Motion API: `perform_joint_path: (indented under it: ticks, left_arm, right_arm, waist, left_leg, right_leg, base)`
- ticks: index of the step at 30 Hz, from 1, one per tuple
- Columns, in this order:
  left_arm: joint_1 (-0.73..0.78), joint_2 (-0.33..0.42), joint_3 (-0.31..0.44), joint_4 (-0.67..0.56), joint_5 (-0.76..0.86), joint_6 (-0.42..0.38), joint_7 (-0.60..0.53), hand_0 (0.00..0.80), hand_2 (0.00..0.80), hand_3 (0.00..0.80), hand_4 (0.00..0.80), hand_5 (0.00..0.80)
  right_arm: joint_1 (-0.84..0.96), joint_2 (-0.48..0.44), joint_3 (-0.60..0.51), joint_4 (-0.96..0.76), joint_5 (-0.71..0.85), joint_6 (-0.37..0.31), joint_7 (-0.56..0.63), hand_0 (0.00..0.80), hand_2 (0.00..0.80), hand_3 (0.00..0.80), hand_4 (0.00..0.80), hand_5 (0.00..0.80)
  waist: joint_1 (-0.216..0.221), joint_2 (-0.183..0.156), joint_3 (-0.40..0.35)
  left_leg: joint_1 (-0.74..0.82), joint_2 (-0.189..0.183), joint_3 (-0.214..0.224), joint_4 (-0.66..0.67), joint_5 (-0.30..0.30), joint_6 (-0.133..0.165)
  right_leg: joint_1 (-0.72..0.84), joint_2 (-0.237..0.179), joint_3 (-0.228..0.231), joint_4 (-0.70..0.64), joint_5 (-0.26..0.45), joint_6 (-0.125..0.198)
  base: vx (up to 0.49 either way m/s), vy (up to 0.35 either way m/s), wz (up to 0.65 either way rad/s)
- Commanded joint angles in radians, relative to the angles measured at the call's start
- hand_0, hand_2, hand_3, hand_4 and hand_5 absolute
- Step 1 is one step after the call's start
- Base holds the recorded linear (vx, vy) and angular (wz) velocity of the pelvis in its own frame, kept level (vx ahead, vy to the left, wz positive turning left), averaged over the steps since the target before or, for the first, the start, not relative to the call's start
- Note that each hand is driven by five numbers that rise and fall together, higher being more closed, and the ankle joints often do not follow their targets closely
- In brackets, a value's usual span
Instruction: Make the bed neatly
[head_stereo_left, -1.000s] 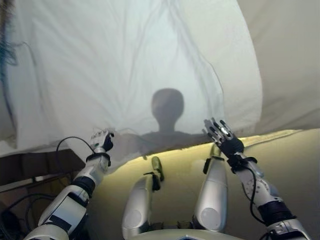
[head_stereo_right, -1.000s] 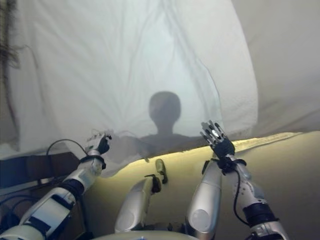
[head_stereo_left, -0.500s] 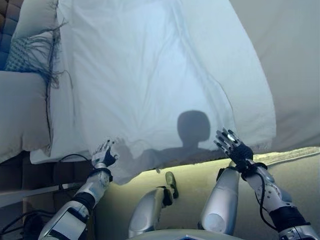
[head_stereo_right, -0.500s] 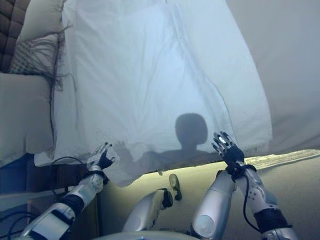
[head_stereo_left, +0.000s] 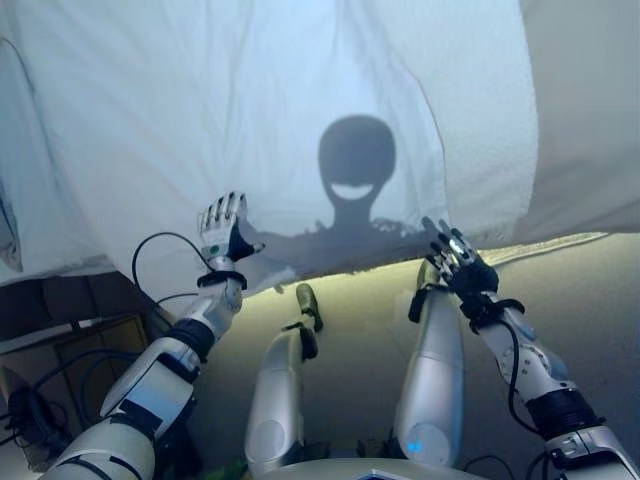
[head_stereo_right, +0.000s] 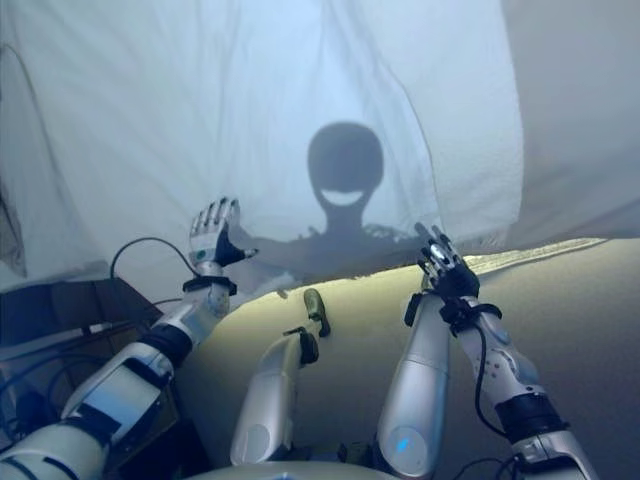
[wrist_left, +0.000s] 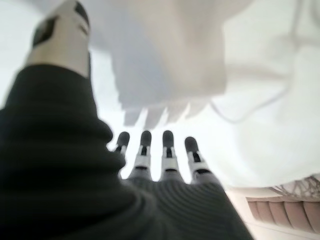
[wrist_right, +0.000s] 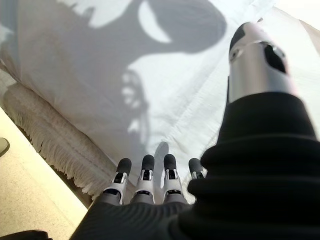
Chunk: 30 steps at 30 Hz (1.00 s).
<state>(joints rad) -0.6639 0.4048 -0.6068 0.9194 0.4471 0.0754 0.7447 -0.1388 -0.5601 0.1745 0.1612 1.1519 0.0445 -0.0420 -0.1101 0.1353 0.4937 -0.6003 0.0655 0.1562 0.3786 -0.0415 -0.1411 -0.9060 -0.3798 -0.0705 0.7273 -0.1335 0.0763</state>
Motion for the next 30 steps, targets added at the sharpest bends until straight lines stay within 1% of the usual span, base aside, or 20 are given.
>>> perform_joint_path:
  ticks: [1,4,8,10,11,12,13,18,22,30]
  left_arm:
    - [-0.028,0.067,0.066,0.018,-0.032,0.069,0.059,0.000,0.000,0.000,0.000,0.000]
    - [-0.051,0.074,0.067,0.029,-0.026,0.107,0.085,0.000,0.000,0.000,0.000,0.000]
    - [-0.063,0.074,0.062,0.037,-0.024,0.124,0.063,0.000,0.000,0.000,0.000,0.000]
    - [-0.056,0.069,0.055,0.035,-0.012,0.140,0.038,0.000,0.000,0.000,0.000,0.000]
    - [-0.054,0.067,0.052,0.033,-0.018,0.156,0.027,0.254,0.254,0.254,0.254,0.254]
    - [-0.054,0.063,0.050,0.036,-0.021,0.163,0.019,0.540,0.540,0.540,0.540,0.540]
    - [-0.055,0.063,0.047,0.041,-0.028,0.165,0.012,0.800,0.800,0.800,0.800,0.800]
    - [-0.069,0.061,0.044,0.062,-0.029,0.153,-0.002,0.800,0.800,0.800,0.800,0.800]
    - [-0.062,0.062,0.044,0.052,-0.041,0.144,0.002,0.800,0.800,0.800,0.800,0.800]
    - [-0.043,0.057,0.047,0.052,-0.041,0.124,0.005,0.800,0.800,0.800,0.800,0.800]
  right_arm:
    - [-0.037,0.025,-0.003,-0.086,0.022,-0.024,-0.002,0.000,0.000,0.000,0.000,0.000]
    - [-0.045,0.023,0.005,-0.106,0.017,-0.035,0.006,0.000,0.000,0.000,0.000,0.000]
    - [-0.055,0.013,0.000,-0.129,0.011,-0.026,0.006,0.000,0.000,0.000,0.000,0.000]
    - [-0.049,0.012,-0.001,-0.146,0.013,-0.026,0.007,0.000,0.000,0.000,0.000,0.000]
    - [-0.045,0.012,0.000,-0.156,0.015,-0.027,0.006,0.000,0.000,0.000,0.000,0.000]
    - [-0.044,0.017,0.004,-0.155,0.014,-0.034,0.007,0.000,0.000,0.000,0.000,0.000]
    - [-0.043,0.016,0.007,-0.157,0.015,-0.038,0.009,0.000,0.000,0.000,0.000,0.000]
    - [-0.054,0.022,0.016,-0.156,0.016,-0.050,0.014,0.000,0.000,0.000,0.000,0.000]
    - [-0.049,0.021,0.015,-0.159,0.010,-0.057,0.018,0.000,0.000,0.000,0.000,0.000]
    - [-0.035,0.021,0.003,-0.160,0.008,-0.054,0.020,0.000,0.000,0.000,0.000,0.000]
  waist:
    - [-0.005,-0.072,0.026]
    - [-0.007,-0.075,0.026]
    - [-0.011,-0.069,0.026]
    - [-0.008,-0.073,0.026]
    - [-0.007,-0.076,0.026]
    - [-0.006,-0.079,0.026]
    - [-0.005,-0.082,0.026]
    - [-0.001,-0.087,0.026]
    - [0.002,-0.079,0.026]
    - [0.001,-0.076,0.026]
  left_leg:
    - [-0.166,-0.023,-0.033,0.118,0.045,0.030]
    - [-0.215,-0.023,-0.042,0.139,0.051,0.028]
    - [-0.265,-0.017,-0.045,0.152,0.063,0.026]
    - [-0.292,-0.011,-0.048,0.164,0.063,0.026]
    - [-0.305,-0.006,-0.050,0.172,0.063,0.026]
    - [-0.315,-0.002,-0.051,0.179,0.063,0.026]
    - [-0.325,0.001,-0.052,0.186,0.063,0.026]
    - [-0.359,0.011,-0.061,0.206,0.067,0.028]
    - [-0.356,0.005,-0.063,0.198,0.071,0.031]
    - [-0.312,-0.003,-0.063,0.168,0.079,0.035]
  right_leg:
    - [0.026,-0.024,0.072,-0.350,0.385,0.167]
    - [-0.016,-0.017,0.084,-0.345,0.397,0.167]
    - [-0.066,-0.007,0.100,-0.341,0.405,0.167]
    - [-0.085,-0.002,0.101,-0.339,0.408,0.168]
    - [-0.094,0.001,0.101,-0.334,0.408,0.168]
    - [-0.100,0.001,0.098,-0.333,0.411,0.169]
    - [-0.108,0.002,0.098,-0.328,0.411,0.168]
    - [-0.136,0.005,0.099,-0.310,0.416,0.167]
    - [-0.141,0.006,0.101,-0.307,0.416,0.167]
    - [-0.106,0.006,0.098,-0.324,0.414,0.164]
  base:
    - [0.000,0.000,0.00]
    - [0.000,0.029,-0.03]
    - [-0.012,0.056,-0.13]
    - [-0.020,-0.015,-0.07]
    - [-0.017,-0.031,-0.01]
    - [0.000,0.000,0.00]
    - [-0.015,-0.025,-0.06]
    - [-0.014,-0.016,-0.07]
    - [-0.009,0.013,-0.03]
    - [0.000,0.000,0.00]
